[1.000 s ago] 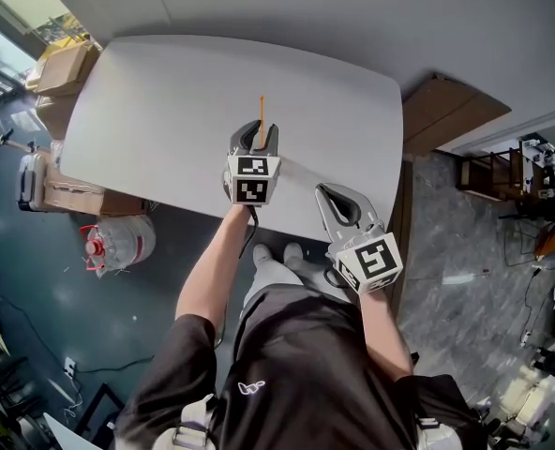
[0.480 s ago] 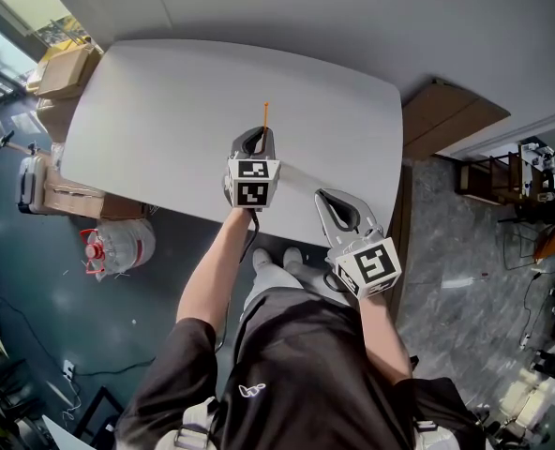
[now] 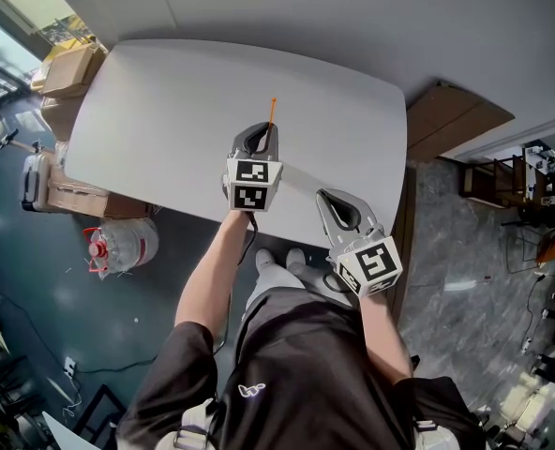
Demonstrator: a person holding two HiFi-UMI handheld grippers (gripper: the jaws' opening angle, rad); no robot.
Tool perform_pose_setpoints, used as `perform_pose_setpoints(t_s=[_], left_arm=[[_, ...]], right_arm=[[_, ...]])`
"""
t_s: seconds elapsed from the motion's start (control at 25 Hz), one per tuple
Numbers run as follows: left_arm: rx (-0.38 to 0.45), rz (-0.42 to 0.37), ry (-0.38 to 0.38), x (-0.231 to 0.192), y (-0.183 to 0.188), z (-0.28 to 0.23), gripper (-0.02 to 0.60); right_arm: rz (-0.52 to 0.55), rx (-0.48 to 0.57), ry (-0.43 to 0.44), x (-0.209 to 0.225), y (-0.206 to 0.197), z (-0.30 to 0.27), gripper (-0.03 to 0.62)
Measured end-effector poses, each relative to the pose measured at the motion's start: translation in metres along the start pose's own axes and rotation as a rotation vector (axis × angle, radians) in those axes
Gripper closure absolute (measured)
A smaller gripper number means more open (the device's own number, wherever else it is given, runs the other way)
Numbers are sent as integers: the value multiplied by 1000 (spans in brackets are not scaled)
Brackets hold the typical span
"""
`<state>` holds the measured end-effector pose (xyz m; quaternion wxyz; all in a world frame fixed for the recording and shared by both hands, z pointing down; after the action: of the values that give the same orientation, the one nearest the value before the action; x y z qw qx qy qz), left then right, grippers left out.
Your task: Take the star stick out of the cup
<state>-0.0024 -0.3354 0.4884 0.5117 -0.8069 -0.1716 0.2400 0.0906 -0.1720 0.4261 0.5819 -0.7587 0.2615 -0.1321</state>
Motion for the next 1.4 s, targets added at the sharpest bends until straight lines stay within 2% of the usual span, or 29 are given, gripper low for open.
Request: perform_pose_setpoints(t_s=[0.32, 0.52, 0.88, 1.12, 1.4], left_arm=[[47, -6, -39, 4, 26, 21, 566], [93, 40, -56, 3, 39, 43, 566], [158, 51, -59, 0, 55, 76, 565], [197, 54, -55, 4, 63, 100, 565], [253, 117, -30, 10, 70, 134, 565]], right_arm=[[-7, 13, 21, 1, 3, -8, 588], [-17, 17, 45, 0, 2, -14, 588], [-56, 44, 91, 2, 8, -25, 588], [-15, 45, 100, 3, 13, -31, 588], [-19, 71, 123, 3, 18, -35, 588]])
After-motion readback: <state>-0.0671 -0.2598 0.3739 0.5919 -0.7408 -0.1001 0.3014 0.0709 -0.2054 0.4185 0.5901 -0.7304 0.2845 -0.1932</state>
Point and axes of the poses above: the fingertips, and each gripper's own axes: z backward along the fingers, x to its right, y out of its top, the point moved 4 cm from there along z, backward along the fingers, and after that the axes turned 10 degrees about z, right-handed, at the moved point
